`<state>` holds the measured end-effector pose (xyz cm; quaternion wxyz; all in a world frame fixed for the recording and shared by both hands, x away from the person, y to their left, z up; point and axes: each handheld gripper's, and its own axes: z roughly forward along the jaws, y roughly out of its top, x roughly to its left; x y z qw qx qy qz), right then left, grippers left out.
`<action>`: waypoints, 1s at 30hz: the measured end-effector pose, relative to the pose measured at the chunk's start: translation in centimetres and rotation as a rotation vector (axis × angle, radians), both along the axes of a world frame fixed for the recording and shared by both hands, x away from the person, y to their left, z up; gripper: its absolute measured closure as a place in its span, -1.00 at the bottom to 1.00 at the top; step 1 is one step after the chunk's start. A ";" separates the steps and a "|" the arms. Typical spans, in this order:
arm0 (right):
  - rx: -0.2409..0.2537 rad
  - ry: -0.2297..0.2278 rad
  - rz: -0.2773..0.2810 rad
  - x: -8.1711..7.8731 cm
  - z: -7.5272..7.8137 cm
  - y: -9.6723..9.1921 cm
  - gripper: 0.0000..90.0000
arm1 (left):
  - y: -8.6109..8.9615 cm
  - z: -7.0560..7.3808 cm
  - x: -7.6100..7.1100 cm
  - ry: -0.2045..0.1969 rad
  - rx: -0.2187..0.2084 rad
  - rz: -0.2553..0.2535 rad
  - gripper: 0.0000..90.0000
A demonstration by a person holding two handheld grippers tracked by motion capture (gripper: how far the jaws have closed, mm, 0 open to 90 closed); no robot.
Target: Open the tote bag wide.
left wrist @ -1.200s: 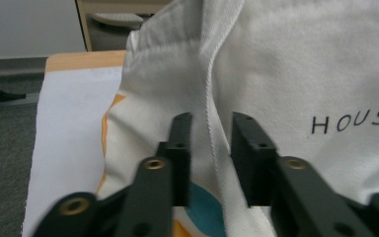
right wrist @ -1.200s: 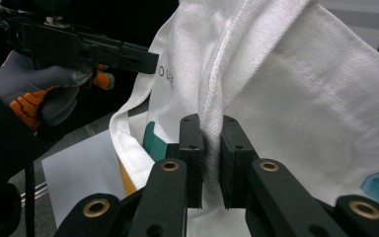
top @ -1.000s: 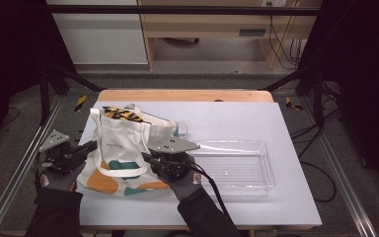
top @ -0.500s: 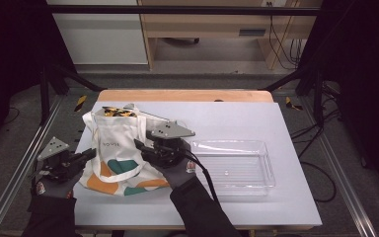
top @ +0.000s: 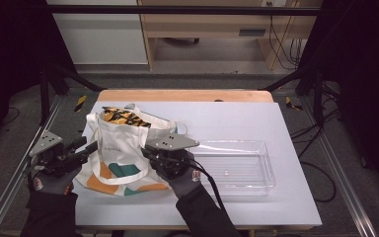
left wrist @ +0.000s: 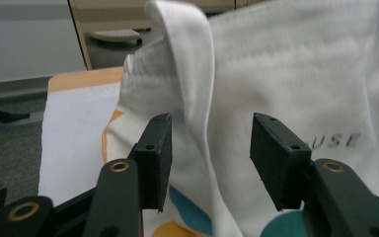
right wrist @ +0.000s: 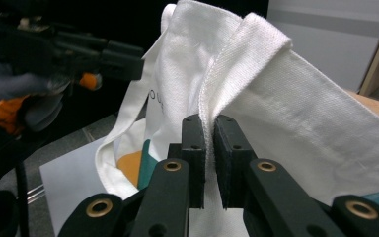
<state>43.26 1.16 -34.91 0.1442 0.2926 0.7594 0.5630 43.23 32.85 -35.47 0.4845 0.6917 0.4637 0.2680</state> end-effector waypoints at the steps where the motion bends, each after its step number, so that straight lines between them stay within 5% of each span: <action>1: 0.001 0.003 0.006 -0.2 -0.1 0.0 0.86 | -0.1 0.1 0.1 -0.004 0.002 0.002 0.13; 4: -0.005 0.009 0.020 -0.6 -0.7 0.1 0.86 | -0.3 0.0 0.4 0.000 0.008 0.004 0.26; 11: -0.005 0.022 0.032 -0.8 -1.6 0.4 0.85 | -0.4 -0.9 0.5 0.038 0.045 -0.005 0.94; 21: 0.047 -0.011 0.022 -1.0 -0.7 -0.7 0.48 | -0.2 -0.6 -1.1 0.022 0.048 -0.026 0.97; 26: 0.089 -0.040 0.000 -0.9 0.6 -1.4 0.51 | -0.1 -0.7 -1.9 0.022 0.053 -0.035 0.97; 30: 0.109 -0.063 -0.023 -0.6 1.7 -1.6 0.76 | -0.2 -1.0 -2.3 0.023 0.062 -0.040 0.97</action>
